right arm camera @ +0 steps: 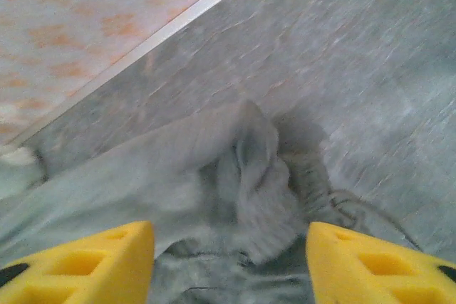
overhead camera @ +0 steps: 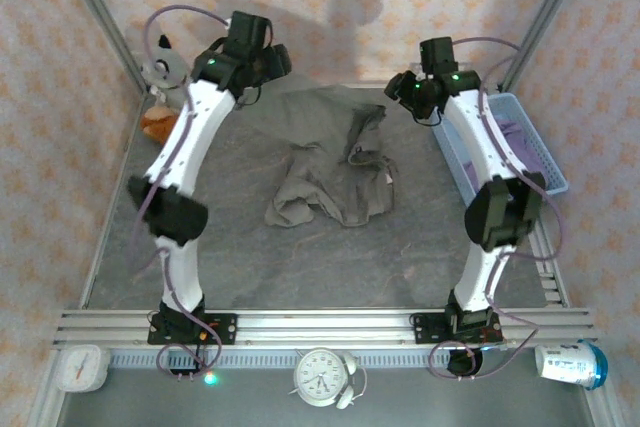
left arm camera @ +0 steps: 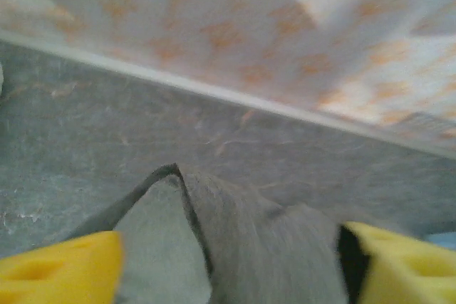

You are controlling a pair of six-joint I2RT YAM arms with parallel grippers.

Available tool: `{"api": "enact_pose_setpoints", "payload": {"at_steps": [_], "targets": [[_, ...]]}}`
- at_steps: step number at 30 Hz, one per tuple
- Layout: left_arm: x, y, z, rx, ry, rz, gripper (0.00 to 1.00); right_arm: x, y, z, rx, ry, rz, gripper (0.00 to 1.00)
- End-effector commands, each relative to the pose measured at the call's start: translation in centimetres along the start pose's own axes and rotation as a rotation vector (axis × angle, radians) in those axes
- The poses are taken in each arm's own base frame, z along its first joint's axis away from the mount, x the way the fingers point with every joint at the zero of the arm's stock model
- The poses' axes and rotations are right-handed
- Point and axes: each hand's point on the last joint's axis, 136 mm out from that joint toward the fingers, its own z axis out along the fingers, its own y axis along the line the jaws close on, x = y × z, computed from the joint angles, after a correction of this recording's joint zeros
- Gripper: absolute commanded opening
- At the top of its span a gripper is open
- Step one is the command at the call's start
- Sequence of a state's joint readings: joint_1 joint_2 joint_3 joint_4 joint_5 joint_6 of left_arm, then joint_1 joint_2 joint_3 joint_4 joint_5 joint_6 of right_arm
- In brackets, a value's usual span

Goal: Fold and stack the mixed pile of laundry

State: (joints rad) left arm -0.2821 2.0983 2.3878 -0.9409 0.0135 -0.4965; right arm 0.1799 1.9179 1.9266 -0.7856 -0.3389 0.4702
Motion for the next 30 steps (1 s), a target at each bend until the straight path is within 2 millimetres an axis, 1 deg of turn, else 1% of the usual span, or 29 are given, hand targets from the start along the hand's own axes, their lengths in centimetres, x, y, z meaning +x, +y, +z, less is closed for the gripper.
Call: {"api": "enact_pose_setpoints", "payload": {"at_steps": [1,3,5,7,9,10,12,14,15,17,19,22,24,26,28,30], "targets": [[2.4,2.1,-1.1,-0.074,0.123,0.025,1.00,-1.6,1.2,-3.9,0.014,-0.114,-0.072,0.63],[3.4,2.0,-0.9,-0.046,0.141,0.026,1.00,0.3,0.6,-3.7,0.042,-0.081,-0.108,0.64],[4.6,2.0,-1.2,-0.007,0.151,0.018,1.00,3.0,-0.1,-3.1,0.077,-0.035,-0.143,0.64],[6.4,2.2,-1.7,0.038,0.171,-0.002,1.00,6.4,-0.8,-2.1,0.095,0.022,-0.170,0.64],[8.9,2.6,-1.7,0.074,0.218,-0.026,1.00,9.5,-1.7,-1.2,0.116,0.071,-0.173,0.64],[10.5,2.9,-1.6,0.091,0.251,-0.029,1.00,11.1,-2.4,-0.6,0.124,0.100,-0.162,0.64],[13.8,3.9,-1.5,0.093,0.316,-0.069,1.00,14.1,-2.9,0.2,0.114,0.159,-0.140,0.64],[17.2,5.4,-1.6,0.064,0.377,-0.060,1.00,17.2,-3.5,1.0,0.124,0.206,-0.146,0.64],[18.6,6.2,-1.7,0.044,0.399,-0.057,1.00,18.4,-3.8,1.3,0.134,0.226,-0.152,0.63],[21.2,8.0,-2.1,0.009,0.437,-0.070,1.00,20.4,-5.2,2.2,0.182,0.262,-0.147,0.63],[23.2,9.3,-2.4,-0.009,0.456,-0.087,0.98,21.4,-7.3,2.9,0.261,0.270,-0.105,0.62],[25.7,10.4,-2.9,-0.010,0.492,-0.063,0.88,21.5,-10.0,4.1,0.369,0.258,-0.068,0.61],[27.4,11.3,-3.3,-0.042,0.520,0.003,0.80,20.7,-11.7,4.7,0.449,0.240,-0.055,0.58],[29.1,12.5,-3.6,-0.080,0.547,0.070,0.74,19.2,-13.6,4.9,0.529,0.209,-0.032,0.54],[30.5,13.1,-3.7,-0.083,0.568,0.076,0.72,17.9,-14.8,5.1,0.555,0.197,0.002,0.54],[31.3,12.9,-3.7,-0.056,0.575,0.060,0.71,16.8,-15.0,5.0,0.540,0.193,0.021,0.54]]}}
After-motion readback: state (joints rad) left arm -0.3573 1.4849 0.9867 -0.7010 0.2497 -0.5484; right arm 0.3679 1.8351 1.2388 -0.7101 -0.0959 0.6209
